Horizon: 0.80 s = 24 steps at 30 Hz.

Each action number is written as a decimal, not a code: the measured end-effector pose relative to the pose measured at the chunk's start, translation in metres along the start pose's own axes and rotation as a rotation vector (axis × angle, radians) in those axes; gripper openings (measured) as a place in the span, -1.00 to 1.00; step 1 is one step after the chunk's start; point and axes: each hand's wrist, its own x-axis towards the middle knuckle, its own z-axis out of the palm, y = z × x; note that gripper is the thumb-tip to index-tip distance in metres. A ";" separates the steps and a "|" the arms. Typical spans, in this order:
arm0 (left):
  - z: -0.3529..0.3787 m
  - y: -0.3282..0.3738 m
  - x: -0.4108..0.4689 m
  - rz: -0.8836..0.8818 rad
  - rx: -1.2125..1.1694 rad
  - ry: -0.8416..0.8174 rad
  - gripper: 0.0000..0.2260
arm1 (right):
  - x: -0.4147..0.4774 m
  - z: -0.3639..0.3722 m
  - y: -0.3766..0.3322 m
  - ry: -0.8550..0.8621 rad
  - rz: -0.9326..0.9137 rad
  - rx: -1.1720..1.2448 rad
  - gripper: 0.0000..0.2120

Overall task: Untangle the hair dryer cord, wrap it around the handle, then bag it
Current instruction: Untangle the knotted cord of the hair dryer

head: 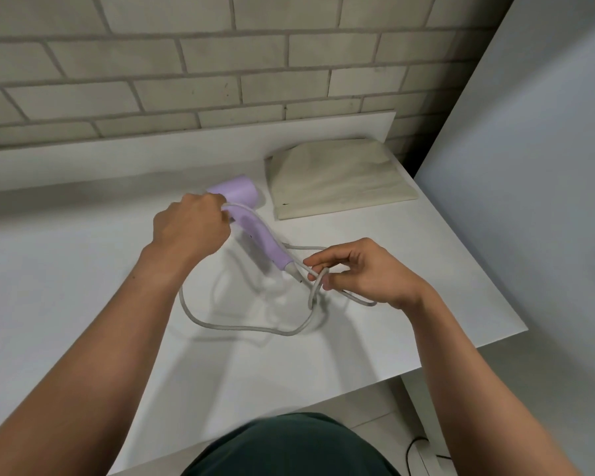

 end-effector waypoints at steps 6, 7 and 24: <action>0.005 -0.007 0.004 0.189 0.025 -0.062 -0.33 | -0.001 0.000 -0.001 0.062 -0.027 0.002 -0.71; 0.004 -0.003 0.003 0.362 -0.056 -0.032 -0.32 | -0.001 0.000 -0.002 0.067 -0.029 0.001 -0.72; 0.014 0.008 -0.025 0.298 -0.404 0.037 -0.73 | 0.009 -0.007 -0.003 0.204 -0.057 -0.195 -0.74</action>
